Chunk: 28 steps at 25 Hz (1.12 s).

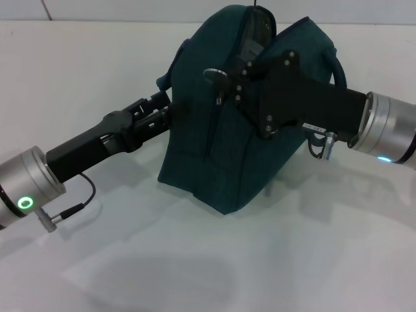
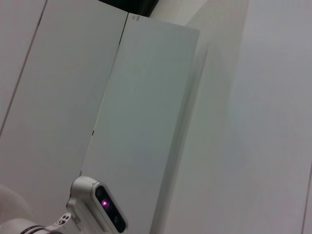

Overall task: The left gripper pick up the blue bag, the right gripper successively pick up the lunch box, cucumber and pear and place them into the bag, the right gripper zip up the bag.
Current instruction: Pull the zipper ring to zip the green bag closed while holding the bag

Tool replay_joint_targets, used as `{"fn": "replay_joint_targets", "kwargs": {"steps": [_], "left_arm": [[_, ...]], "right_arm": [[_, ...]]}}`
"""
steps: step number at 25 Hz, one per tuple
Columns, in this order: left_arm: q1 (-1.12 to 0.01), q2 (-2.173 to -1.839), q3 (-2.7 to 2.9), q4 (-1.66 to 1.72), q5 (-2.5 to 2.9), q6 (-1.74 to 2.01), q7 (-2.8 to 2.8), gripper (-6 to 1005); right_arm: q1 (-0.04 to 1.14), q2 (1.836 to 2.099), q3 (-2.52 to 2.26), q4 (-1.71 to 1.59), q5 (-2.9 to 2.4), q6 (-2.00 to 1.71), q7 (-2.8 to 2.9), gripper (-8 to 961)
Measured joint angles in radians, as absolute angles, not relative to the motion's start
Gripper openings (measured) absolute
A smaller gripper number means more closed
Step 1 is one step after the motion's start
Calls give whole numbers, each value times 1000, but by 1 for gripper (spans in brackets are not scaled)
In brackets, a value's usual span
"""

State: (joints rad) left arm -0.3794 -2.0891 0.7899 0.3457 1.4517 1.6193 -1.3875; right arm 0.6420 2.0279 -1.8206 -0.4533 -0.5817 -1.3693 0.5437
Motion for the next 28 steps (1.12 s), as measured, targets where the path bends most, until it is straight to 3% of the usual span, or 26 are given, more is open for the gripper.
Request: {"fn": "replay_joint_targets", "kwargs": {"steps": [6, 14, 25, 28], "left_arm": [[-379, -2090, 794, 344, 1451, 1617, -1379, 791], [-379, -2091, 796, 344, 1451, 1625, -1377, 564], [-393, -2092, 798, 305, 1451, 1656, -1322, 103], [-393, -2092, 798, 304, 1452, 1661, -1318, 75]], "right_arm": [[639, 2028, -1824, -454, -580, -1376, 554, 11], [623, 2028, -1824, -463, -580, -1381, 558, 11], [614, 2028, -1824, -465, -580, -1375, 558, 11], [614, 2028, -1821, -465, -580, -1375, 563, 11]]}}
